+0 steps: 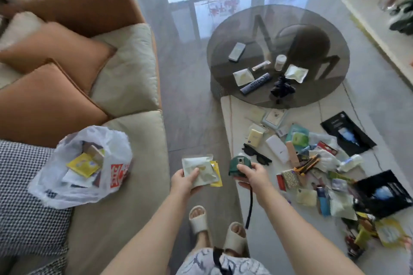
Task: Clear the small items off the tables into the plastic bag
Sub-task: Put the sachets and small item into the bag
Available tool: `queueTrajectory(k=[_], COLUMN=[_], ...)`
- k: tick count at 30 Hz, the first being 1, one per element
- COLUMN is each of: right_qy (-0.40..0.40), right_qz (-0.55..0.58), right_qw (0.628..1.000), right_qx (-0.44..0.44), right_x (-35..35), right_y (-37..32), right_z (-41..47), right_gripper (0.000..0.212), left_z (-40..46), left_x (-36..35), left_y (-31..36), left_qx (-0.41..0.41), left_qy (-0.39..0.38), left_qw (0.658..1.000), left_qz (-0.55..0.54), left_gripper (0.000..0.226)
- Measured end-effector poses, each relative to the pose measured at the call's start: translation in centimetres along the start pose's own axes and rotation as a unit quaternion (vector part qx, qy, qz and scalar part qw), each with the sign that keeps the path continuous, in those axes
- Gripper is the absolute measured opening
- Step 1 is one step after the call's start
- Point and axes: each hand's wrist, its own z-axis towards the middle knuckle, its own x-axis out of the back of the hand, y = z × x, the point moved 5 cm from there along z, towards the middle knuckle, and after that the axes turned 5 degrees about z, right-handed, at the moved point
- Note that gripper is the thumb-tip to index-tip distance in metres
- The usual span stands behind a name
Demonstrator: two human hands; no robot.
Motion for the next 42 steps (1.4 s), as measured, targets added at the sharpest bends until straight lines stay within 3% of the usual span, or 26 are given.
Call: queueTrajectory(k=[3,11,18,21,30,35,38,42], right_qy=[-0.048,-0.153,-0.179,-0.169,-0.123,-0.095,-0.064,-0.033], right_qz=[-0.057,-0.173,-0.250,-0.257,-0.311,-0.381,-0.445,-0.481], right_qw=[0.997,0.971,0.951,0.951,0.942,0.920,0.893,0.876], right_qx=[0.022,0.054,0.044,0.036,0.039,0.013,-0.009,0.015], right_x=[-5.7,-20.9,-32.5,-36.9,-48.2,-52.2,-52.9,-53.7], right_y=[-2.5,-3.7,-1.1,0.5,5.3,9.6,11.7,11.9], right_z=[-1.5,-4.5,-4.9,-3.7,3.8,8.6,10.9,12.4], right_gripper=[0.030,0.026,0.030,0.023,0.032,0.024,0.034,0.027], left_z=[-1.5,-3.3,-0.3,2.5,14.2,20.9,23.9,26.1], left_x=[4.7,18.1,28.6,31.7,39.3,41.6,41.8,42.0], left_y=[2.1,5.0,4.2,4.8,7.1,5.6,4.4,3.4], left_qx=[-0.014,-0.047,-0.012,0.015,0.058,0.063,0.078,0.094], left_qy=[0.045,0.155,0.237,0.256,0.236,0.206,0.176,0.150], left_qw=[0.997,0.968,0.947,0.950,0.970,0.976,0.981,0.984], left_qz=[-0.057,-0.194,-0.218,-0.177,-0.010,0.031,0.031,-0.006], left_gripper=[0.005,0.023,0.028,0.036,0.047,0.043,0.039,0.043])
